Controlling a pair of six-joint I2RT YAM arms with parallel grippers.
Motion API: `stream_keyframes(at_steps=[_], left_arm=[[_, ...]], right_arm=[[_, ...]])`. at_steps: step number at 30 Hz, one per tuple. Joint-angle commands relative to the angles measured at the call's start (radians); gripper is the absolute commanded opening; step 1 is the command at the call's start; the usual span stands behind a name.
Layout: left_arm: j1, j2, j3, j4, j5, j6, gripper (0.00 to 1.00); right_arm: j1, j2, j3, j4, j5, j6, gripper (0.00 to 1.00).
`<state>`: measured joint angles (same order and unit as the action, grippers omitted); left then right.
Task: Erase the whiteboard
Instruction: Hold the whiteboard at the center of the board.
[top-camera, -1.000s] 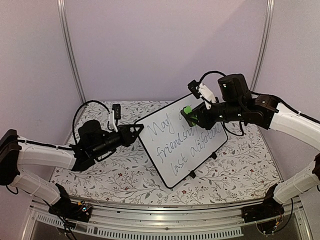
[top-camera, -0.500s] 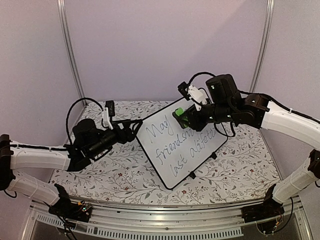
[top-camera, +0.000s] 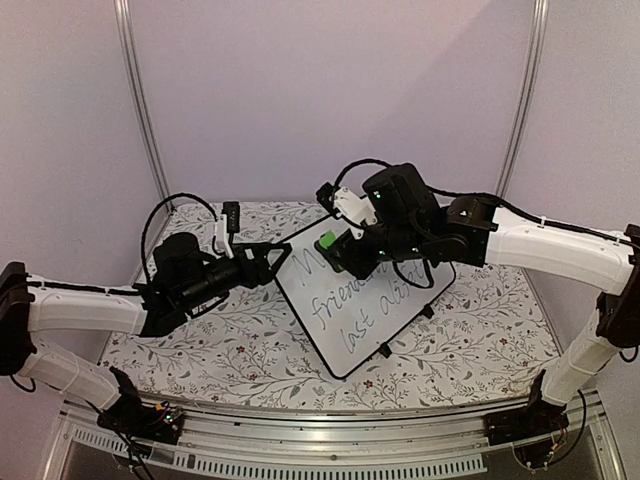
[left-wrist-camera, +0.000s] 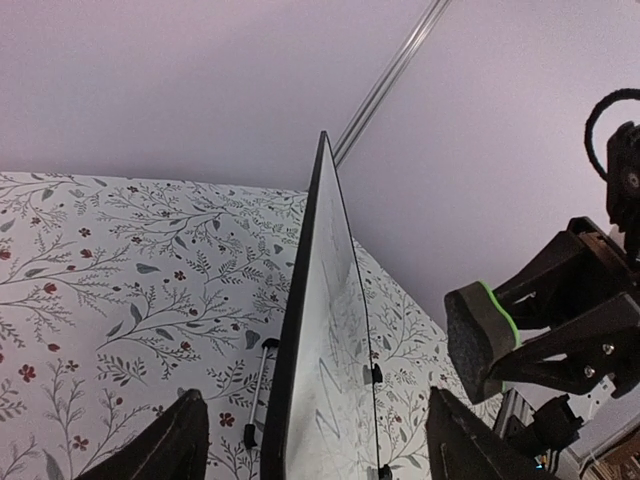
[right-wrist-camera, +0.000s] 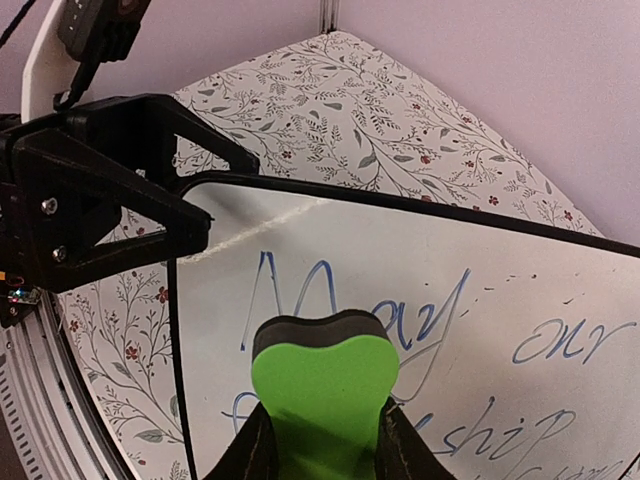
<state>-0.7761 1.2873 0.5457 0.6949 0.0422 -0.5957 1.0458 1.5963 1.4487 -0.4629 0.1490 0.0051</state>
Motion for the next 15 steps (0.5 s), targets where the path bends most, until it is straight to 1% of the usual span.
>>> stream_keyframes(at_steps=[1,4,8,12,15], left_arm=[[0.032,0.003,-0.018,0.058,0.069,0.006,0.71],[0.052,0.016,-0.009,0.068,0.095,-0.004,0.64],[0.091,0.049,0.006,0.090,0.166,-0.020,0.58],[0.114,0.079,0.028,0.107,0.240,-0.011,0.57],[0.129,0.093,0.033,0.132,0.270,-0.017,0.57]], right_arm=[[0.006,0.008,0.027,0.036,0.020,0.018,0.32],[0.010,0.020,0.028,0.035,0.026,0.011,0.32],[0.013,0.038,0.037,0.033,0.033,0.006,0.32],[0.018,0.058,0.058,0.029,0.042,0.006,0.32],[0.023,0.078,0.083,0.020,0.053,0.006,0.32]])
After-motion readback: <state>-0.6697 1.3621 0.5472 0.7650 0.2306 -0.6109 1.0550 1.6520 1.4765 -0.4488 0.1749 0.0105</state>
